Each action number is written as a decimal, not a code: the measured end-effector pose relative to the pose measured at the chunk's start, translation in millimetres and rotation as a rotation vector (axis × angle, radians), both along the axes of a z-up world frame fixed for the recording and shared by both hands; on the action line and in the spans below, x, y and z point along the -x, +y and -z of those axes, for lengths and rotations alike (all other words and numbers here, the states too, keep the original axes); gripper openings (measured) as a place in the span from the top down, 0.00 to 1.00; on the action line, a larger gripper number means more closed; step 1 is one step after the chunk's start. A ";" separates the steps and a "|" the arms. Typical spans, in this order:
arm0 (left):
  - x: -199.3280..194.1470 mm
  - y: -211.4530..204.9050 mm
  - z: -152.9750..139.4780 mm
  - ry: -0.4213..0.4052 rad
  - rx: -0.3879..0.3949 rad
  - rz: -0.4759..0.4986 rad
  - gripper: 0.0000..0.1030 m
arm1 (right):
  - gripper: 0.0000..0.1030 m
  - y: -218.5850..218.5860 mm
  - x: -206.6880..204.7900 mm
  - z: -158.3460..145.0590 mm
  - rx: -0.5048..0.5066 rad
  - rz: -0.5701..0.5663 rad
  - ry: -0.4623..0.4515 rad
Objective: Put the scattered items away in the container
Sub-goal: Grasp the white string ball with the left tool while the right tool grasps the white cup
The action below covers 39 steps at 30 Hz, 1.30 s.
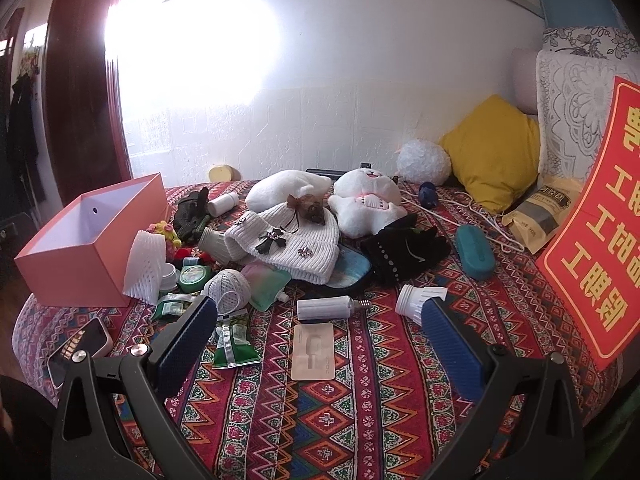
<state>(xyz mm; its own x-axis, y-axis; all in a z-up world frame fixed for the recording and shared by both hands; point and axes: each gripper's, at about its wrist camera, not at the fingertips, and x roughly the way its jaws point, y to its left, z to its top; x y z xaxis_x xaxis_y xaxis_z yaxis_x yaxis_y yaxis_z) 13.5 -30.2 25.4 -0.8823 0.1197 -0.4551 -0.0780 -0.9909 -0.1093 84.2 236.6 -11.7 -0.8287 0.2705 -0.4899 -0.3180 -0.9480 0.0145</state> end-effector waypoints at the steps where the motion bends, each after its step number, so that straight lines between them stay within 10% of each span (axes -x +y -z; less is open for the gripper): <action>1: -0.4 -2.0 -0.9 0.011 0.015 -0.009 0.00 | 0.01 1.8 -2.1 -0.8 0.002 0.000 0.005; 18: 2.4 109.0 28.1 -0.139 0.123 0.271 0.00 | 0.01 84.3 -15.7 25.5 0.107 0.164 0.007; 26: 45.4 155.4 2.6 -0.088 0.118 0.287 0.00 | 0.01 122.6 70.0 22.1 0.037 0.089 -0.245; 39: 106.9 192.9 109.1 -0.295 0.173 0.293 0.00 | 0.01 163.3 91.1 98.7 0.145 0.187 -0.410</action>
<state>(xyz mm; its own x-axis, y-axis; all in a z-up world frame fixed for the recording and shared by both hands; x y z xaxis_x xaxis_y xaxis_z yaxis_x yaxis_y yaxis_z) -93.4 162.7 -83.7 -0.6523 0.2450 -0.7173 -0.3480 -0.9375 -0.0038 -7.0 399.8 -110.4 -0.5023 0.3015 -0.8104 -0.4903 -0.8713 -0.0203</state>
